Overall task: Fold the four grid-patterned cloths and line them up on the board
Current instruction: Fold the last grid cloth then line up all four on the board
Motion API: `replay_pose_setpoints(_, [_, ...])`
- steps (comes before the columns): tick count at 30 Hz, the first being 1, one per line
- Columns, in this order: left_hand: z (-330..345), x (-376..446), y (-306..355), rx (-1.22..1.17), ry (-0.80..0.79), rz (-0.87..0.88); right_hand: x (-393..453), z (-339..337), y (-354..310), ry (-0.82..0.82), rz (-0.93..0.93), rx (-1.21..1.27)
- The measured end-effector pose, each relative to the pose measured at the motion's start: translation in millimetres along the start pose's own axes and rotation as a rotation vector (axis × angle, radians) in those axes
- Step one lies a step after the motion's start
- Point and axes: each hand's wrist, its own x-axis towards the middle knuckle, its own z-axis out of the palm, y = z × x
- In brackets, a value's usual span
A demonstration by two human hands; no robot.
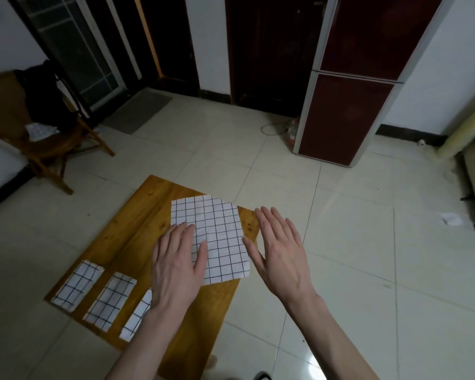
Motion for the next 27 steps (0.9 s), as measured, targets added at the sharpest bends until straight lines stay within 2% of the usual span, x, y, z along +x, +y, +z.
replay_pose_setpoints(9, [16,27,13,0.021,0.041,-0.094,44,7,15,-0.023,-0.103,0.014])
replay_pose_setpoints(23, [79,114,-25,0.015,0.103,-0.337,183,74,31,-0.168,-0.313,-0.006])
replay_pose_setpoints(27, [98,129,-34,-0.069,0.108,-0.418,211,97,32,-0.228,-0.318,0.041])
